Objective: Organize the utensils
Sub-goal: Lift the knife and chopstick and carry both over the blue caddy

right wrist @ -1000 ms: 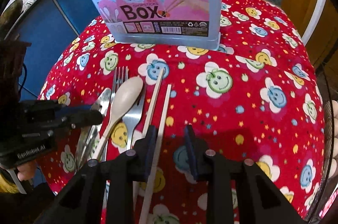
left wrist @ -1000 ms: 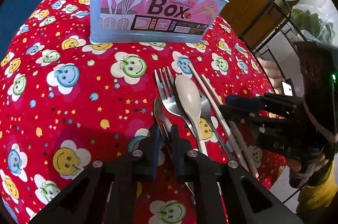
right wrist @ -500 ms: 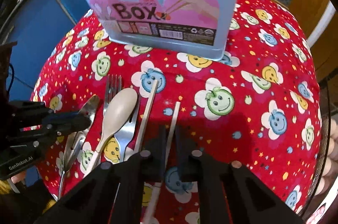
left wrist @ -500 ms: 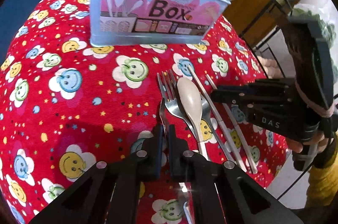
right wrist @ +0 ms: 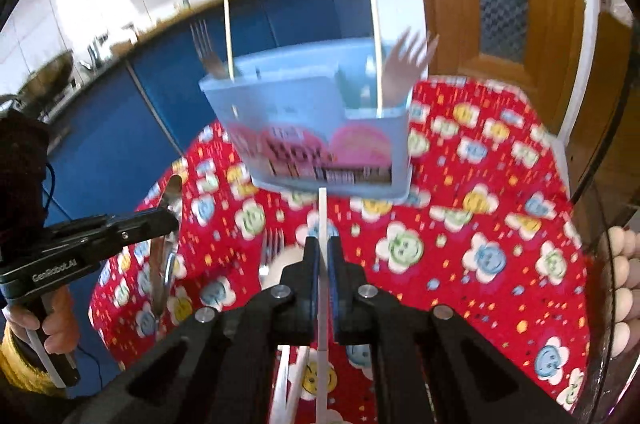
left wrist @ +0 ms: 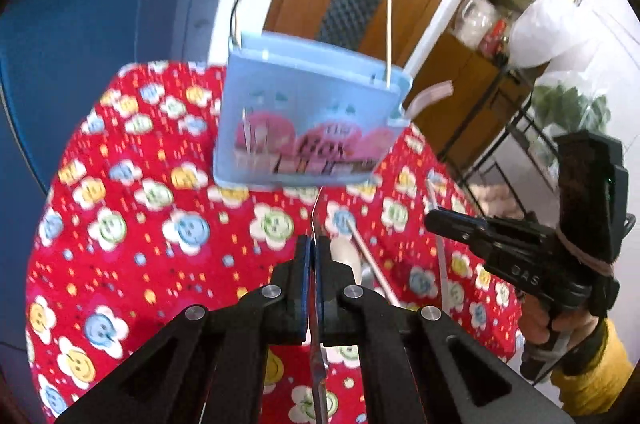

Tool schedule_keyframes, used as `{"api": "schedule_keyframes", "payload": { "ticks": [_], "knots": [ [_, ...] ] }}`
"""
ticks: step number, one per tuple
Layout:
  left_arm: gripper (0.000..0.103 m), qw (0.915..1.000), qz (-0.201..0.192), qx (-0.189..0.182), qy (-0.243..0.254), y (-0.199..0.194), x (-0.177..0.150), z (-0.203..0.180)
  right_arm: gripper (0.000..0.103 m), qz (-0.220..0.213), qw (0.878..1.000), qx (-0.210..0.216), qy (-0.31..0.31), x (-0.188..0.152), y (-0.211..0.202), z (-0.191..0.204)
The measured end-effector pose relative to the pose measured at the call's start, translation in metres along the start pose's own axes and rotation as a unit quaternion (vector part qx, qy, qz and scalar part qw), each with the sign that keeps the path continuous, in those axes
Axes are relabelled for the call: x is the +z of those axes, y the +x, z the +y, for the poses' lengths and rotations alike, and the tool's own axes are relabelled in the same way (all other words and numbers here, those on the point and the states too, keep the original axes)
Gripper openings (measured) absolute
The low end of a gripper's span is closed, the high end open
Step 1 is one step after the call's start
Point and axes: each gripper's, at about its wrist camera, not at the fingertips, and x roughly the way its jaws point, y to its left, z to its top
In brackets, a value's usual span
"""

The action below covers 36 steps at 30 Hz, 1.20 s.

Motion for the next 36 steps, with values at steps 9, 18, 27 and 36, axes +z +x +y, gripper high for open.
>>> {"api": "schedule_keyframes", "payload": {
  "ticks": [9, 18, 27, 36],
  "knots": [
    [0.002, 0.9969, -0.072, -0.023, -0.019, -0.033, 0.021, 0.003, 0.006, -0.093, 0.996, -0.01, 0.006, 0.018, -0.027, 0.006],
    [0.002, 0.9915, -0.13, -0.007, -0.004, -0.063, 0.058, -0.003, 0.006, -0.146, 0.989, -0.023, -0.006, 0.046, -0.053, 0.013],
    [0.002, 0.9796, -0.199, 0.02, 0.017, -0.1, 0.126, -0.017, 0.006, -0.182, 0.983, -0.039, -0.008, 0.092, -0.071, 0.014],
    [0.002, 0.9659, -0.251, 0.05, 0.037, -0.105, 0.176, -0.033, 0.006, -0.218, 0.973, -0.077, -0.016, 0.135, -0.066, 0.01]
  ]
}}
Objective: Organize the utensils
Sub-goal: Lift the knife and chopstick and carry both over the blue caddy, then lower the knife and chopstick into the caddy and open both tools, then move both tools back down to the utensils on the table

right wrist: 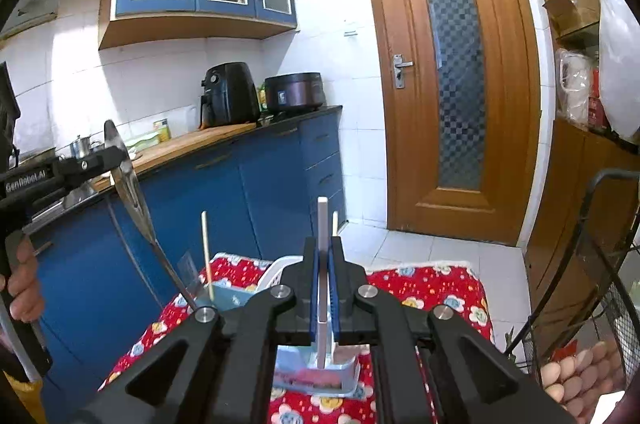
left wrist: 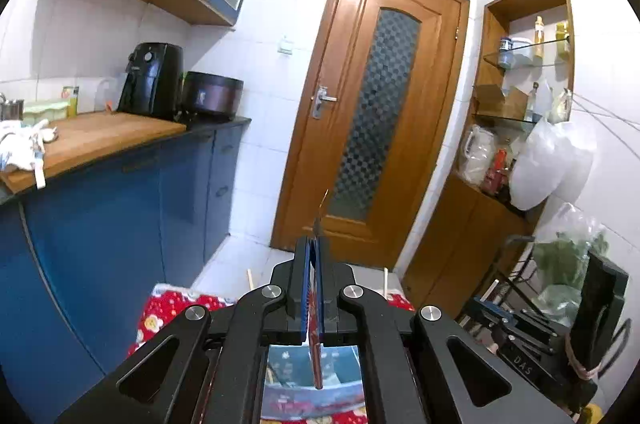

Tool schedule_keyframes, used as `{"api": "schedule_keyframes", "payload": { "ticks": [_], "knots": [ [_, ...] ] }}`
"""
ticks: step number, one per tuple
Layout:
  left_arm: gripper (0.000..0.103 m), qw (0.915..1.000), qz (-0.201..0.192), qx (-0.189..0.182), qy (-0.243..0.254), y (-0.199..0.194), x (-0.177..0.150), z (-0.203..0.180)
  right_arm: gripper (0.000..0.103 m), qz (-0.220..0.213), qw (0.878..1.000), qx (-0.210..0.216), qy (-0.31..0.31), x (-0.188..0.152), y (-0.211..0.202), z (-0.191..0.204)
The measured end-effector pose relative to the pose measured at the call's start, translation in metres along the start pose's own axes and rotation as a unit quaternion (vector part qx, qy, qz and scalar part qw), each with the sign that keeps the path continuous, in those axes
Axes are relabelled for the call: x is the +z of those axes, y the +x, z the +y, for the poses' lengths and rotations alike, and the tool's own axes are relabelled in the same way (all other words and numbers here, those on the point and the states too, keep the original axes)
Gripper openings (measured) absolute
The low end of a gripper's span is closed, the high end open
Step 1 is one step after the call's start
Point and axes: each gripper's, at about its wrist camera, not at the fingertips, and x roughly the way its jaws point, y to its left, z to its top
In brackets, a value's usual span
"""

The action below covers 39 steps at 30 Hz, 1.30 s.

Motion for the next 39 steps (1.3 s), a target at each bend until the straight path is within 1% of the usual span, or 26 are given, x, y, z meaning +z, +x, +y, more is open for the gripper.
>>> {"api": "schedule_keyframes", "payload": {
  "ticks": [3, 7, 12, 19, 25, 28, 30, 32, 37, 39],
  "knots": [
    [0.002, 0.9998, 0.0, 0.014, 0.015, 0.014, -0.003, -0.003, 0.006, 0.001, 1.0, -0.006, 0.001, 0.003, 0.012, -0.002],
    [0.002, 0.9992, 0.013, 0.027, 0.028, 0.033, -0.014, -0.005, 0.006, 0.02, 1.0, -0.004, 0.008, -0.002, 0.032, -0.004],
    [0.002, 0.9983, 0.035, 0.032, 0.034, 0.053, -0.031, -0.003, 0.006, 0.043, 0.999, 0.005, 0.013, -0.015, 0.052, -0.004],
    [0.002, 0.9966, 0.064, 0.034, 0.04, 0.075, -0.056, -0.001, 0.006, 0.071, 0.997, 0.016, 0.002, -0.03, 0.069, 0.004],
    [0.002, 0.9948, 0.09, 0.034, 0.033, 0.092, -0.073, 0.004, 0.006, 0.081, 0.996, 0.026, 0.0, -0.036, 0.076, 0.007],
    [0.002, 0.9935, 0.101, 0.038, 0.037, 0.099, -0.08, 0.005, 0.007, 0.084, 0.996, 0.031, 0.001, -0.036, 0.079, 0.007],
    [0.003, 0.9923, 0.112, 0.037, 0.038, 0.104, -0.087, 0.006, 0.013, 0.084, 0.996, 0.033, 0.002, -0.036, 0.079, 0.008],
    [0.003, 0.9913, 0.122, 0.032, 0.035, 0.107, -0.091, 0.008, 0.03, 0.08, 0.996, 0.037, 0.008, -0.036, 0.078, 0.008],
    [0.004, 0.99, 0.135, 0.018, 0.035, 0.105, -0.096, 0.007, 0.032, 0.066, 0.997, 0.045, 0.017, -0.033, 0.07, 0.009],
    [0.009, 0.9898, 0.135, 0.017, 0.041, 0.101, -0.096, 0.005, 0.032, 0.061, 0.997, 0.046, 0.017, -0.03, 0.065, 0.009]
  ]
}}
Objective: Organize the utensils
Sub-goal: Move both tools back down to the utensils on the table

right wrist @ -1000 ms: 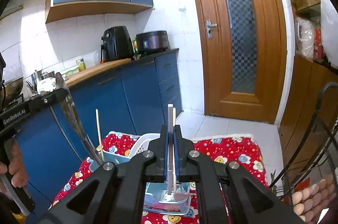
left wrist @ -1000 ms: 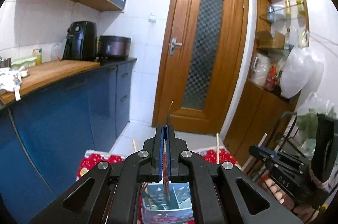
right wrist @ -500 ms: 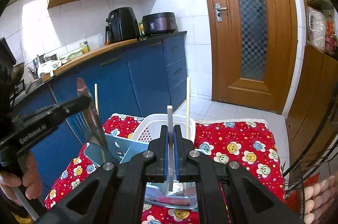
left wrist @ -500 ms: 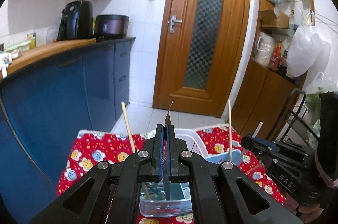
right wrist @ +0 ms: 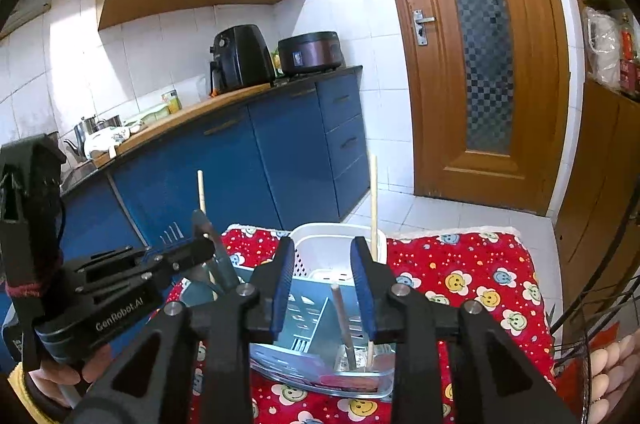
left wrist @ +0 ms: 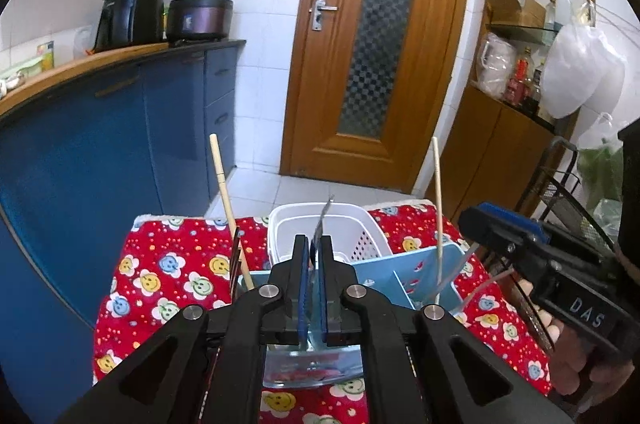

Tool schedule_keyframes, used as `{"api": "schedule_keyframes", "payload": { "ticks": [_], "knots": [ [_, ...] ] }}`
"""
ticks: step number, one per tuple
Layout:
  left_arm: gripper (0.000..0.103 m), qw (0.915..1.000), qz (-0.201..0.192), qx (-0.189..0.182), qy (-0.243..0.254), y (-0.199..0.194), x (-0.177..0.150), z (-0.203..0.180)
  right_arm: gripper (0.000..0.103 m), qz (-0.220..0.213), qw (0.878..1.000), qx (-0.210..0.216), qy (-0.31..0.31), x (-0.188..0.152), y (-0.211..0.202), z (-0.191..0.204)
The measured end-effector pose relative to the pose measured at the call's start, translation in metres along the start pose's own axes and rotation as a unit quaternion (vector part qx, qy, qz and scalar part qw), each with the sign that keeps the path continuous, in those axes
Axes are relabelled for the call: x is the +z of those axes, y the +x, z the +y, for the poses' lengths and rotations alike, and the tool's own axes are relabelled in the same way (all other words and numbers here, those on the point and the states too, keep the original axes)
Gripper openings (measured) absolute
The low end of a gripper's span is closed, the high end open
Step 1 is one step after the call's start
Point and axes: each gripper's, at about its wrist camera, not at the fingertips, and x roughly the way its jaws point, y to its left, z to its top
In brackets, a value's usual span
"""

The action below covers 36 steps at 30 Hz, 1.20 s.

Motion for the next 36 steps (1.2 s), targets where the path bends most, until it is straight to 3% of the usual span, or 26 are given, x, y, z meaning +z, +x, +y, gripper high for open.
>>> {"api": "schedule_keyframes", "payload": {
  "ticks": [8, 14, 21, 36],
  "knots": [
    [0.036, 0.9998, -0.011, -0.015, -0.002, -0.029, -0.003, -0.004, 0.032, -0.03, 0.999, 0.009, 0.014, 0.002, -0.035, 0.0],
    [0.037, 0.9997, -0.015, -0.019, 0.002, -0.058, -0.011, -0.009, 0.032, -0.038, 0.999, 0.024, 0.025, -0.011, -0.063, 0.002],
    [0.037, 0.9995, 0.001, -0.03, 0.01, -0.078, -0.03, -0.018, 0.032, -0.006, 1.0, 0.018, 0.012, -0.039, -0.077, 0.006],
    [0.037, 0.9937, 0.099, -0.052, -0.003, -0.06, -0.098, -0.029, 0.032, 0.063, 0.997, 0.006, 0.035, -0.099, -0.082, -0.007]
  ]
}}
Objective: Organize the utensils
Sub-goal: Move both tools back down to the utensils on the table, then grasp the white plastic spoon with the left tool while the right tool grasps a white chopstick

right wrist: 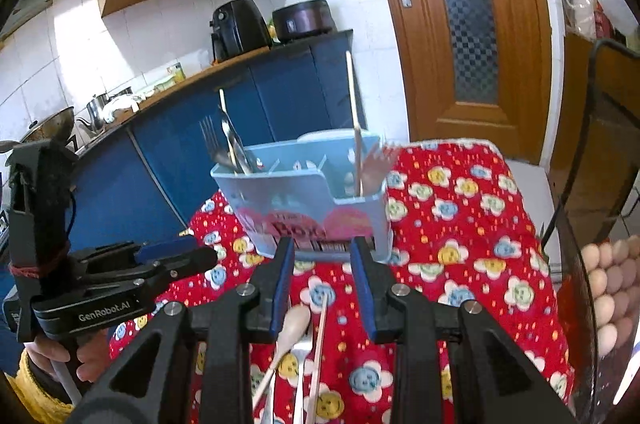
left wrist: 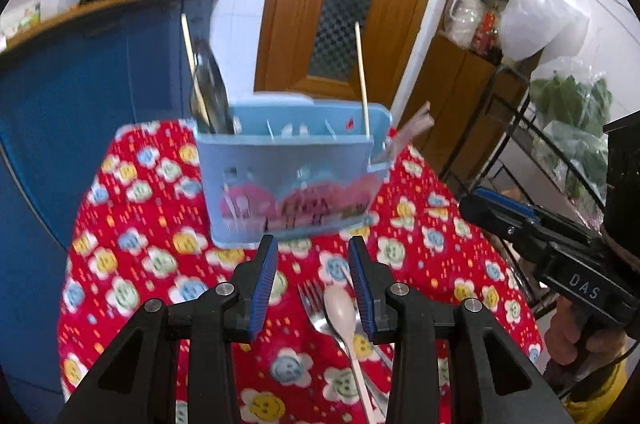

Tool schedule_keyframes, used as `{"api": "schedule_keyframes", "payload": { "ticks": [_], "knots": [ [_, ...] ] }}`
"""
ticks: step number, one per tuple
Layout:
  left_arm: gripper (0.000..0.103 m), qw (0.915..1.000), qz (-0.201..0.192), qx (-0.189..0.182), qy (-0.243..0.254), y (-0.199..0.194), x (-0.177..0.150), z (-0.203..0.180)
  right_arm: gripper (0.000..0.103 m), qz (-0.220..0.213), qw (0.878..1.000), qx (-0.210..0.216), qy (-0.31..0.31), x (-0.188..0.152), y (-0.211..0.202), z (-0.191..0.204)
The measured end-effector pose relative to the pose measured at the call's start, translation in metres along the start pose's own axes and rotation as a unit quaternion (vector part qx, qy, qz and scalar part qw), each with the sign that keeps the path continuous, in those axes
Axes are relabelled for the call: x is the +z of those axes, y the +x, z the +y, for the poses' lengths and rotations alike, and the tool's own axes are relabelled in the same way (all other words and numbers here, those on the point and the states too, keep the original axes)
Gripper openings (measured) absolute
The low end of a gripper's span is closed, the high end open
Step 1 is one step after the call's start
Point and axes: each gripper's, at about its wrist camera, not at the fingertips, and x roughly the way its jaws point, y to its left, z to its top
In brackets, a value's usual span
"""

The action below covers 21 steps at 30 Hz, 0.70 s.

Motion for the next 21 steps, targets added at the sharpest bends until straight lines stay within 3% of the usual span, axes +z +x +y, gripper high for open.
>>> {"api": "schedule_keyframes", "payload": {
  "ticks": [9, 21],
  "knots": [
    [0.037, 0.9978, 0.056, -0.027, -0.024, 0.036, -0.03, -0.003, 0.032, 0.04, 0.998, 0.006, 0.04, -0.033, 0.013, -0.022],
    [0.037, 0.9935, 0.108, -0.022, -0.03, 0.077, -0.049, -0.01, 0.032, 0.071, 0.996, -0.003, 0.062, -0.06, 0.024, -0.048]
  ]
}}
